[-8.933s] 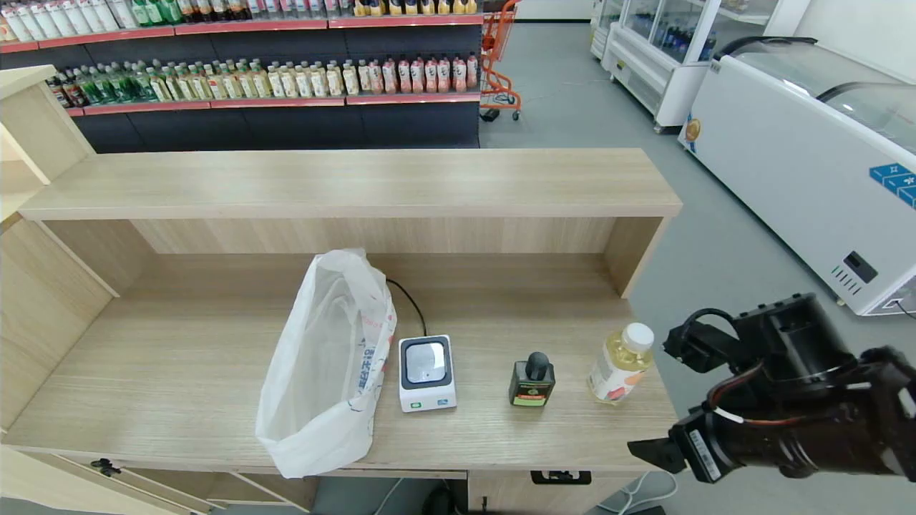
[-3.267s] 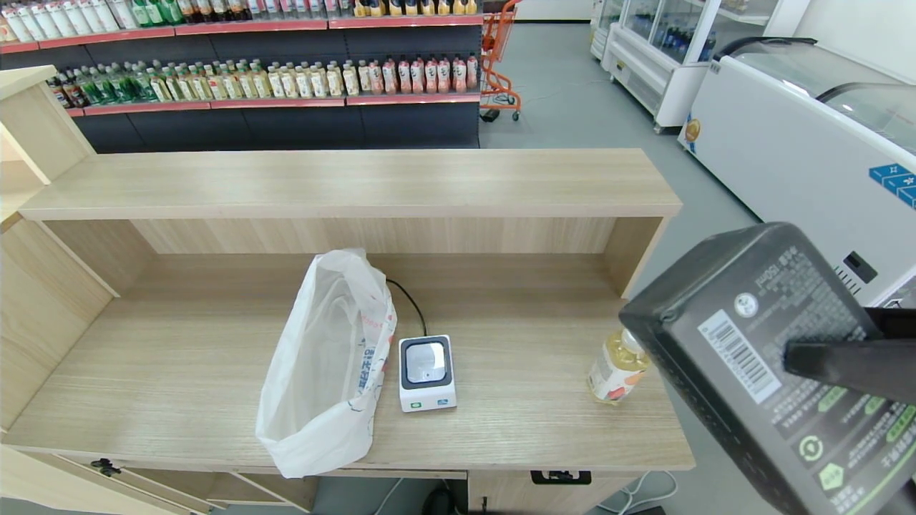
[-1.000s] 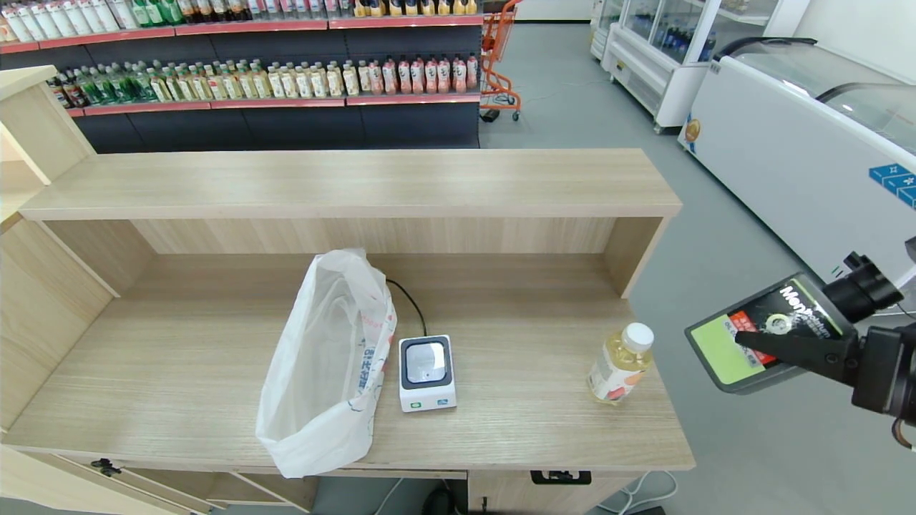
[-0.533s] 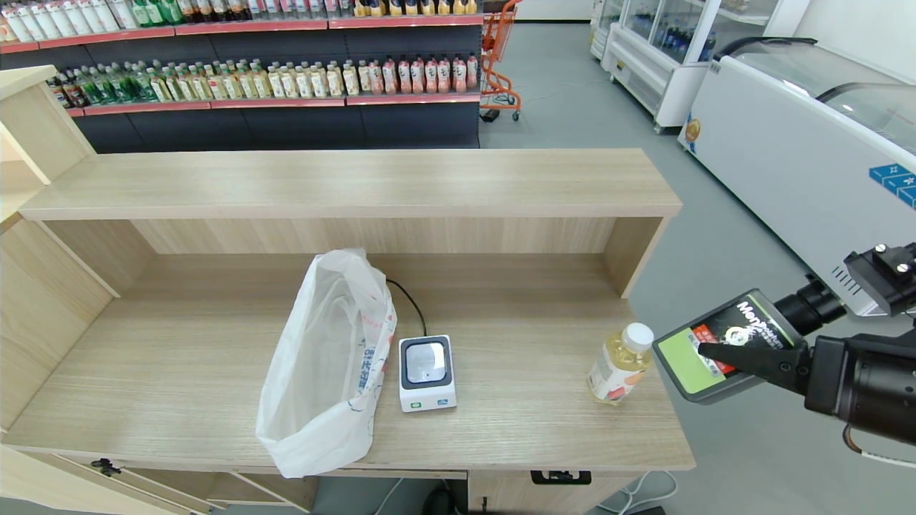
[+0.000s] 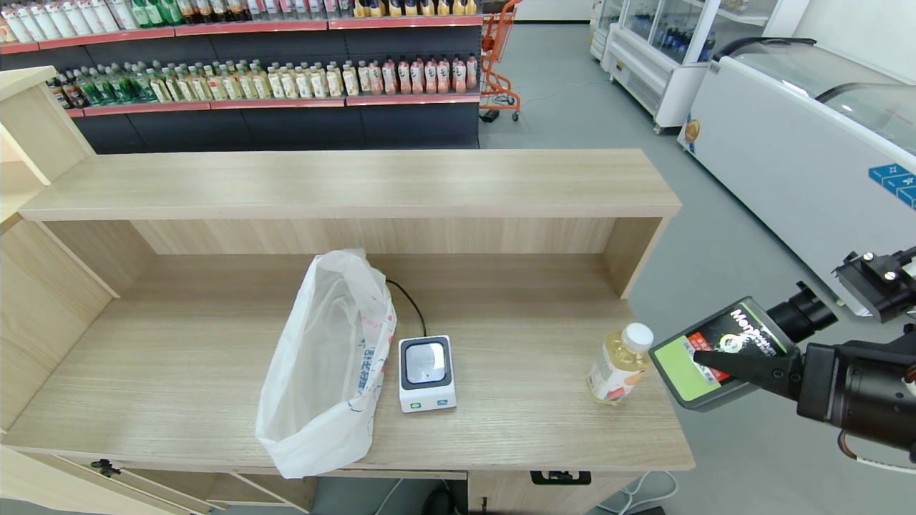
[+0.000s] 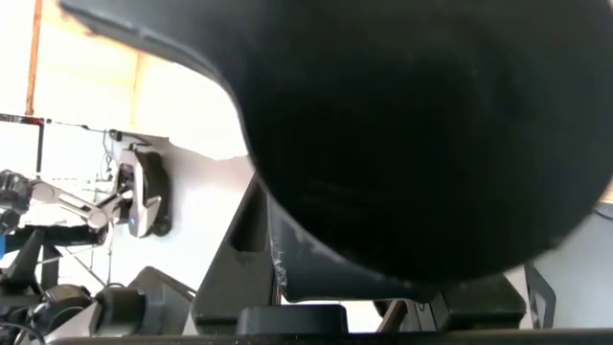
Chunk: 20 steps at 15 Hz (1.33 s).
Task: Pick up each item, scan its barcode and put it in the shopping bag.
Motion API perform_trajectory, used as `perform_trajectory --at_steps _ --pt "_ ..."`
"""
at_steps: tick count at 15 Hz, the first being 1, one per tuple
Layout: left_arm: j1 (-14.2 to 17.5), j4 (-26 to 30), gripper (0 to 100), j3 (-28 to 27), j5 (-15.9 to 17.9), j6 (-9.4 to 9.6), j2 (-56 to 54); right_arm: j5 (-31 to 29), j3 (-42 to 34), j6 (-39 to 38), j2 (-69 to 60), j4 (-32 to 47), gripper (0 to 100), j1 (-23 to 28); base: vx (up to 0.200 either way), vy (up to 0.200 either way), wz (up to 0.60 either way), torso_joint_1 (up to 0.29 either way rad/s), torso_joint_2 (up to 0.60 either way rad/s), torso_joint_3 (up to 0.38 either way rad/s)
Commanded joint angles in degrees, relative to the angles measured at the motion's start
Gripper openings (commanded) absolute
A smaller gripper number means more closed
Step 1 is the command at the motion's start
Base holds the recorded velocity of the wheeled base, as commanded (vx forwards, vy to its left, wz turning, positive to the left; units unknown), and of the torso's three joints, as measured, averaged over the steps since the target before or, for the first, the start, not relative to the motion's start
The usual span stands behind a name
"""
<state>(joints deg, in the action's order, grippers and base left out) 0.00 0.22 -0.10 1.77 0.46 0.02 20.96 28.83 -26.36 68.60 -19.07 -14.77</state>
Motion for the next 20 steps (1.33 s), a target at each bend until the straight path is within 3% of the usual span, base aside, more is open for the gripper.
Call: perform_trajectory --at_steps 1,10,12,16,20 --pt "0.0 0.0 0 0.0 0.0 -0.02 0.1 0.1 0.2 0.0 0.3 -0.1 0 -0.1 0.000 0.200 0.00 0.002 0.00 0.002" --pt "0.0 0.0 0 0.0 0.0 -0.02 0.1 -2.1 0.5 1.0 4.4 -0.3 0 -0.8 0.000 0.200 0.00 0.002 0.00 0.001" --pt "0.0 0.0 0 0.0 0.0 0.06 0.0 -5.6 0.7 4.1 9.1 -0.8 0 -0.8 0.000 0.000 0.00 0.000 0.00 0.000" --pt "0.0 0.0 0 0.0 0.0 0.06 0.1 -6.4 3.2 4.8 22.2 -11.6 0 -1.1 0.000 0.000 0.00 0.000 0.00 0.000" --pt "0.0 0.0 0 0.0 0.0 0.06 0.1 -5.2 6.1 4.8 28.4 -11.8 0 -4.0 0.000 0.000 0.00 0.000 0.00 0.000"
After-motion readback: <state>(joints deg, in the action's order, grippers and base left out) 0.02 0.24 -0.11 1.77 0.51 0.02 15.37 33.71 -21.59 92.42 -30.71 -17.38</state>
